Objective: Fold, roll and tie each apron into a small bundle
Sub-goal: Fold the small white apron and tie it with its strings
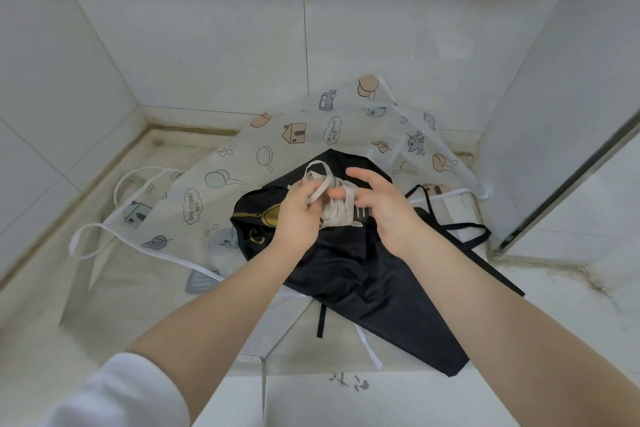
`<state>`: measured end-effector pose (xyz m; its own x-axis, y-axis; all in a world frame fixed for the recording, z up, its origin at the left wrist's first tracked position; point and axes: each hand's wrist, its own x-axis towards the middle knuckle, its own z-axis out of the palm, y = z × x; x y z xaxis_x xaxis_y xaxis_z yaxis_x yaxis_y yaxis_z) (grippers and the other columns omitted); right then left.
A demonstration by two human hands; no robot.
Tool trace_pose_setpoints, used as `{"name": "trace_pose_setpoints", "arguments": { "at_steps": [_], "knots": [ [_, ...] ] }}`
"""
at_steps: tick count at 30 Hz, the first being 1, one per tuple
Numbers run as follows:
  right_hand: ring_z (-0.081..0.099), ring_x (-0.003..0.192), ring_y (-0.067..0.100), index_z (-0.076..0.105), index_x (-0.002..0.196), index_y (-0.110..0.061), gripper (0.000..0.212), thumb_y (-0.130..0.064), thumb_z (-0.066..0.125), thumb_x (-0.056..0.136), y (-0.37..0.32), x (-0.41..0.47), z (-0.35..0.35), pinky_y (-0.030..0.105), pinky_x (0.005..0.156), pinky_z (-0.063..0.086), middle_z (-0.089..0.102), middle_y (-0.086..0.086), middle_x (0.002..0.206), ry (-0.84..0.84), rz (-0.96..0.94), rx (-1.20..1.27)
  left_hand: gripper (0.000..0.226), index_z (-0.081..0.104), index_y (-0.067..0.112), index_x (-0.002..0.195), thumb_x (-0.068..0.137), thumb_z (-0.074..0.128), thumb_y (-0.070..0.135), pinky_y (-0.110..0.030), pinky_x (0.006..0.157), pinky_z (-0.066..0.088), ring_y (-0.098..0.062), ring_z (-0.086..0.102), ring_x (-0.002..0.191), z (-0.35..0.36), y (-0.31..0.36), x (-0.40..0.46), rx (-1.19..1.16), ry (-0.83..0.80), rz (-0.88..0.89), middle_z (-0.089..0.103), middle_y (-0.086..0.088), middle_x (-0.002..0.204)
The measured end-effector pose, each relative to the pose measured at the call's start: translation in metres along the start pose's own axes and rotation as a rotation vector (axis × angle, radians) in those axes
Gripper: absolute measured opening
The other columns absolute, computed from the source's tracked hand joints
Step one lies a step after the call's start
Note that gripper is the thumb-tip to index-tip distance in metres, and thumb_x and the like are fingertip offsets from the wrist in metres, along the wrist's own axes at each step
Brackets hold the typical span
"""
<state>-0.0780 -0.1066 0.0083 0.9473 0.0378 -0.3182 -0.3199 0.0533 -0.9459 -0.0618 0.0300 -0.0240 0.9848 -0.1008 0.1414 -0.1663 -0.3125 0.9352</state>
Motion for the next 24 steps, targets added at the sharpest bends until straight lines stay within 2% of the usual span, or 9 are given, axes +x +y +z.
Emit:
{"name": "trace_pose_setpoints", "arguments": {
  "at_steps": [2, 5, 9, 11, 14, 17, 19, 22, 24],
  "knots": [
    [0.055, 0.112, 0.015, 0.057, 0.122, -0.027, 0.055, -0.009, 0.07, 0.072, 0.003, 0.002, 0.0, 0.027, 0.09, 0.045, 0.063, -0.001, 0.116, 0.038, -0.079, -0.102, 0.03, 0.065, 0.013, 0.113, 0.097, 0.042, 0.004, 0.0, 0.078, 0.039, -0.006, 0.051, 0.095, 0.0, 0.002, -0.003, 0.028, -0.045, 0.024, 0.049, -0.003, 0.109],
    [0.055, 0.113, 0.013, 0.059, 0.123, -0.021, 0.048, 0.005, 0.048, 0.085, 0.006, 0.004, 0.001, 0.031, 0.095, 0.048, 0.064, -0.009, 0.111, 0.173, -0.275, -0.41, 0.03, 0.062, 0.01, 0.119, 0.098, 0.041, 0.005, 0.001, 0.072, 0.04, 0.001, 0.049, 0.095, 0.002, 0.003, -0.012, -0.051, -0.081, -0.004, 0.045, -0.002, 0.117],
    [0.06, 0.108, 0.013, 0.056, 0.126, -0.022, 0.046, -0.002, 0.053, 0.085, 0.003, 0.005, 0.0, 0.034, 0.095, 0.049, 0.068, -0.001, 0.111, 0.152, -0.293, -0.531, 0.022, 0.063, 0.028, 0.103, 0.096, 0.046, 0.017, -0.006, 0.084, 0.041, -0.007, 0.049, 0.111, 0.002, 0.002, -0.017, -0.193, -0.055, -0.036, 0.046, -0.003, 0.126],
    [0.065, 0.098, 0.013, 0.055, 0.126, -0.025, 0.047, -0.004, 0.056, 0.084, 0.001, 0.003, -0.001, 0.03, 0.089, 0.05, 0.072, 0.001, 0.096, 0.142, -0.245, -0.499, 0.021, 0.058, 0.02, 0.109, 0.098, 0.041, 0.018, -0.01, 0.079, 0.046, -0.011, 0.056, 0.104, 0.003, 0.002, -0.019, -0.361, -0.068, -0.111, 0.056, -0.006, 0.116],
    [0.066, 0.092, 0.015, 0.055, 0.127, -0.025, 0.046, -0.009, 0.058, 0.084, 0.0, 0.0, -0.002, 0.029, 0.087, 0.051, 0.072, 0.004, 0.091, 0.143, -0.212, -0.468, 0.026, 0.055, 0.006, 0.113, 0.097, 0.039, 0.019, -0.01, 0.071, 0.046, -0.012, 0.057, 0.093, 0.003, -0.002, -0.015, -0.338, -0.049, -0.145, 0.058, -0.004, 0.102],
    [0.065, 0.096, 0.015, 0.051, 0.132, -0.022, 0.05, -0.014, 0.064, 0.084, 0.0, 0.003, 0.0, 0.028, 0.087, 0.05, 0.071, 0.005, 0.099, 0.128, -0.188, -0.413, 0.024, 0.063, 0.013, 0.084, 0.098, 0.043, 0.016, -0.004, 0.071, 0.041, -0.004, 0.052, 0.088, 0.004, -0.002, -0.012, -0.152, -0.053, -0.105, 0.05, -0.002, 0.106],
    [0.064, 0.099, 0.013, 0.047, 0.135, -0.019, 0.055, -0.015, 0.066, 0.084, 0.0, 0.004, 0.0, 0.023, 0.081, 0.049, 0.071, 0.004, 0.103, 0.11, -0.152, -0.351, 0.032, 0.059, 0.02, 0.067, 0.096, 0.047, 0.013, -0.001, 0.073, 0.037, -0.003, 0.05, 0.09, 0.004, -0.002, -0.012, -0.026, -0.042, -0.048, 0.051, -0.003, 0.108],
    [0.061, 0.093, 0.005, 0.034, 0.141, -0.017, 0.063, -0.007, 0.064, 0.087, 0.002, 0.002, 0.0, 0.014, 0.071, 0.04, 0.069, -0.003, 0.093, 0.083, -0.1, -0.136, 0.019, 0.071, 0.011, 0.096, 0.094, 0.053, 0.016, 0.002, 0.081, 0.033, -0.004, 0.048, 0.101, 0.002, -0.001, -0.008, 0.074, -0.043, 0.01, 0.05, -0.001, 0.113],
    [0.061, 0.096, 0.008, 0.029, 0.144, -0.016, 0.067, -0.005, 0.063, 0.088, 0.006, 0.002, -0.002, 0.019, 0.079, 0.04, 0.068, -0.002, 0.089, 0.072, -0.087, 0.014, 0.024, 0.069, 0.013, 0.11, 0.094, 0.054, 0.022, -0.004, 0.085, 0.033, -0.006, 0.046, 0.103, 0.001, 0.001, -0.006, 0.122, -0.054, 0.005, 0.047, 0.001, 0.113]
  ]
}}
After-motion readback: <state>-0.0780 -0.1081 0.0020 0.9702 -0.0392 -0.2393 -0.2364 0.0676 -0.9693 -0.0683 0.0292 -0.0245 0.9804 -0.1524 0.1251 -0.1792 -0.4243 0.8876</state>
